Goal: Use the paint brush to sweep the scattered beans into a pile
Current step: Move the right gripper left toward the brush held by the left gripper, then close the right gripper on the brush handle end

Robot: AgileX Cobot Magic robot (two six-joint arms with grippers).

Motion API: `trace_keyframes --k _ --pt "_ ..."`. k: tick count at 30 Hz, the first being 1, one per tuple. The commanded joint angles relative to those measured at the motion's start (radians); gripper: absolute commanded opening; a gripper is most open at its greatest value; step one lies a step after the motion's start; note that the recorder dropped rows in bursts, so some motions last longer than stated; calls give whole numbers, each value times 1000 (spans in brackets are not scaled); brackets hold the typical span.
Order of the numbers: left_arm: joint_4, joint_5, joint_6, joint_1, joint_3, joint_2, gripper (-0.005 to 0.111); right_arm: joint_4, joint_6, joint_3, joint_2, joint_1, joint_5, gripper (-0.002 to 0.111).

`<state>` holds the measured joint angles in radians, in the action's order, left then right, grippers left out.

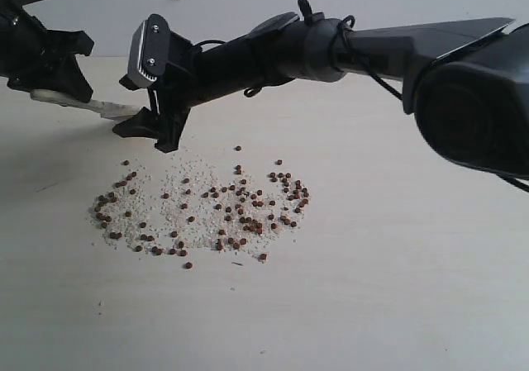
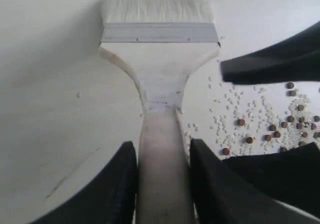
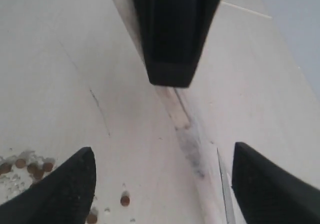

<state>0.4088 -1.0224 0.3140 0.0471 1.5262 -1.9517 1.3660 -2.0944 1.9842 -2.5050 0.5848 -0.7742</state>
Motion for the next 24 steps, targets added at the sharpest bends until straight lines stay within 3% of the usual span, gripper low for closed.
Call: trace_keyframes --k 1,15,24 --pt "22 20 20 3 9 4 0 12 -22 85 -60 38 29 66" --pt "25 29 23 3 9 1 0 154 -22 166 -111 55 64 55" --pt "80 29 54 3 9 1 0 154 -22 166 -111 55 43 54"
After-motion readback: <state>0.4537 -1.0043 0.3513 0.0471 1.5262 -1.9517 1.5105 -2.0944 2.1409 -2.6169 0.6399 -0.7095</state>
